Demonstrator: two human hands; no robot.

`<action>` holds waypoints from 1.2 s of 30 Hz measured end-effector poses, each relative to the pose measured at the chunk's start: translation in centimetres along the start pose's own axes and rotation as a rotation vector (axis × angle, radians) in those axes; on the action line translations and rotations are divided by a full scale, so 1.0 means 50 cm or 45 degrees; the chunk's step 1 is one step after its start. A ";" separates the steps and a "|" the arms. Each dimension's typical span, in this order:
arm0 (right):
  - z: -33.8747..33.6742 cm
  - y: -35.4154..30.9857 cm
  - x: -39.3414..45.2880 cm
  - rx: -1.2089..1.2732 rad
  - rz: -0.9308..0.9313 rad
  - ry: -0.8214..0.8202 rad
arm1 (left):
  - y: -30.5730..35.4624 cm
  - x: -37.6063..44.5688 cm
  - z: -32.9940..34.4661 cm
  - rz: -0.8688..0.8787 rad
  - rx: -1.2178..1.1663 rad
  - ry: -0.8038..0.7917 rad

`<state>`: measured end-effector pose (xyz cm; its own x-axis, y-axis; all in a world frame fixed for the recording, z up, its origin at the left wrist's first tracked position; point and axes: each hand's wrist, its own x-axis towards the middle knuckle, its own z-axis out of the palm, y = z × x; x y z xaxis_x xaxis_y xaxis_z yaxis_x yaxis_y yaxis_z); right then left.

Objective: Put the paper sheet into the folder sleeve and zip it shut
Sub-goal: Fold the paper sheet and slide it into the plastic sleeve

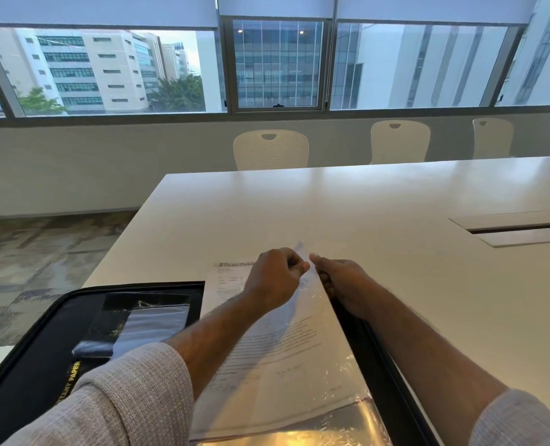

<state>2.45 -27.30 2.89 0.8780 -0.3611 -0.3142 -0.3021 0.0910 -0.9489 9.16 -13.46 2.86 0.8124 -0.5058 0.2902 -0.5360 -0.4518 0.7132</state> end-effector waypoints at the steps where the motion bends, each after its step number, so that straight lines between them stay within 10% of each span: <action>1: 0.002 0.000 0.003 -0.024 -0.004 0.019 | -0.001 0.000 0.000 -0.002 -0.002 -0.003; 21: -0.041 -0.008 0.021 -0.013 -0.020 -0.233 | 0.009 0.012 0.031 0.029 0.030 0.067; 30: 0.002 -0.021 0.049 0.043 -0.161 0.048 | 0.003 0.018 0.019 0.051 0.022 0.047; 36: -0.016 -0.033 0.038 -0.174 -0.126 -0.243 | 0.003 0.019 0.014 0.031 0.025 0.066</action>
<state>4.32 -28.89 3.88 0.9560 -0.1791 -0.2325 -0.2476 -0.0672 -0.9665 9.67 -14.51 2.79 0.8095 -0.4785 0.3404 -0.5599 -0.4544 0.6928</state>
